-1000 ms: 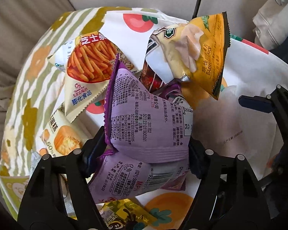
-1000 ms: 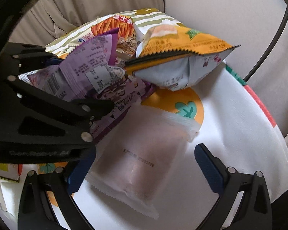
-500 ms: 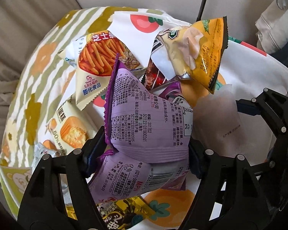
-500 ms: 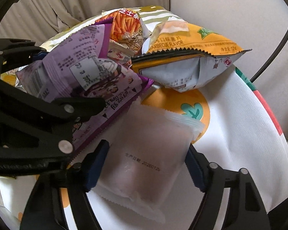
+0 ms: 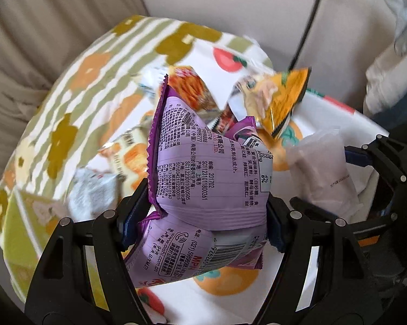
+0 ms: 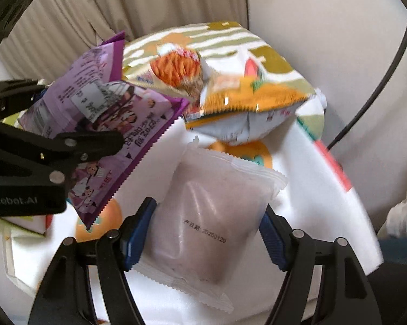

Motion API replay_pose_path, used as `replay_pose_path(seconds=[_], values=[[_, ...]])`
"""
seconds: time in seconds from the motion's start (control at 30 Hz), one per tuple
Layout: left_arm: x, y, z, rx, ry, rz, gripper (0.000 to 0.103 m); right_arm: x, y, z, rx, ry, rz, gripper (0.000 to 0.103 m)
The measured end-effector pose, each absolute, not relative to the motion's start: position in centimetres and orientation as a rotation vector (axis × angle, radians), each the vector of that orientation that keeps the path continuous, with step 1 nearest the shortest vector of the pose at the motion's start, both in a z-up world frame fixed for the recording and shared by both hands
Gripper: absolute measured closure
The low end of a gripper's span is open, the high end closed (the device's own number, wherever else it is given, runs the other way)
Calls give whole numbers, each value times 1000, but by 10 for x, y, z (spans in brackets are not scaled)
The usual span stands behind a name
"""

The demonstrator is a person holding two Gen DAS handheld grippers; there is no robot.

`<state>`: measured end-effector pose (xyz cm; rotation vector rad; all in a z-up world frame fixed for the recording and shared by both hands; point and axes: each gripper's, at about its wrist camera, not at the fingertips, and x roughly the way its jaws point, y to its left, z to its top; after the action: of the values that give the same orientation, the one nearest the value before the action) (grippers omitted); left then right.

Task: Organize snacks
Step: 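Carry both snacks over the yellow-green box and release them inside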

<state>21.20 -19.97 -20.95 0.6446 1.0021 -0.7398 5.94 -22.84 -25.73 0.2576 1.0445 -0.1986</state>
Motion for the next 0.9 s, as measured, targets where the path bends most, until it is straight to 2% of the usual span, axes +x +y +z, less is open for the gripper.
replay_pose_path(seconds=[0.2,0.5,0.67,0.9], values=[[213,-156,-154,471,972,-642,32,63,-228,-200,195,972,-109,34],[236,-30,-85,218,887,-360,32,122,-171,-121,99,835,119,34],[254,41,-76,175,875,-224,32,156,-119,-102,72,798,261,34],[292,124,-98,123,923,-109,32,207,-46,-106,34,807,357,34]])
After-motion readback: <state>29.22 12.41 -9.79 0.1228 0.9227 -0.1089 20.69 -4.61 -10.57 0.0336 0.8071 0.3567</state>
